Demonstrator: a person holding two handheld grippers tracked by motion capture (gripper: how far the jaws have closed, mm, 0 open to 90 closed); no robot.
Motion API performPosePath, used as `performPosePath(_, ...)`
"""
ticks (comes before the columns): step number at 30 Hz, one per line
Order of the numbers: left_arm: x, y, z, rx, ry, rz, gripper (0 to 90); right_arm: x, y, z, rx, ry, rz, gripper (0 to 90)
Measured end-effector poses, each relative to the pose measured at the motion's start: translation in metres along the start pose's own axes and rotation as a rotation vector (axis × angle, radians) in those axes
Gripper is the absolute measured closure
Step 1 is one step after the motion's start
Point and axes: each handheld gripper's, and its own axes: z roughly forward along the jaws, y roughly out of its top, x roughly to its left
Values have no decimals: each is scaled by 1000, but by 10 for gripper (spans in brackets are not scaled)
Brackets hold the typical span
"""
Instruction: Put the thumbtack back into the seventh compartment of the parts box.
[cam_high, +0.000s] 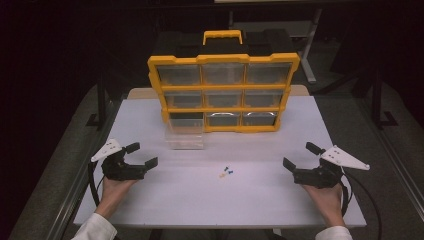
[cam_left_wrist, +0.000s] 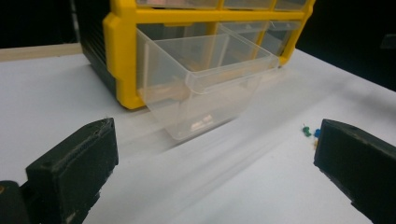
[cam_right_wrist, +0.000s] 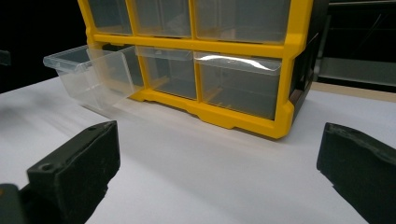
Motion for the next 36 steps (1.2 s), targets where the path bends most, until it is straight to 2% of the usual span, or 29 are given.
performPosePath(2, -2, 1, 1, 5, 0, 13, 0, 0, 0, 0, -2, -1, 1, 0)
performPosePath(4, -9, 4, 5, 11, 2, 46, 0, -1, 1, -2, -10, -3, 2, 0)
performPosePath(9, -15, 7, 11, 18, -16, 56, 0, -2, 1, -3, -14, -4, 4, 0)
performPosePath(10, -20, 11, 17, 36, -26, 82, 0, -2, 1, -3, -14, -6, 8, 0)
performPosePath(11, -22, 12, 20, 42, -31, 89, 0, -2, 1, -2, -14, -4, 10, 0)
performPosePath(16, -26, 16, 29, 83, -55, 98, 0, -2, 1, -2, -15, -3, 13, 0)
performPosePath(22, -36, 19, 39, 147, -83, 144, 0, -2, 1, -2, -13, 5, 16, 0)
performPosePath(30, -44, 22, 51, 195, -111, 162, 0, -1, 1, -1, -8, 12, 12, 0)
performPosePath(31, -46, 23, 55, 216, -114, 170, 0, -1, 1, -1, -6, 10, 14, 0)
performPosePath(36, -53, 27, 64, 254, -144, 181, 0, 0, 0, -1, 7, 5, 9, 0)
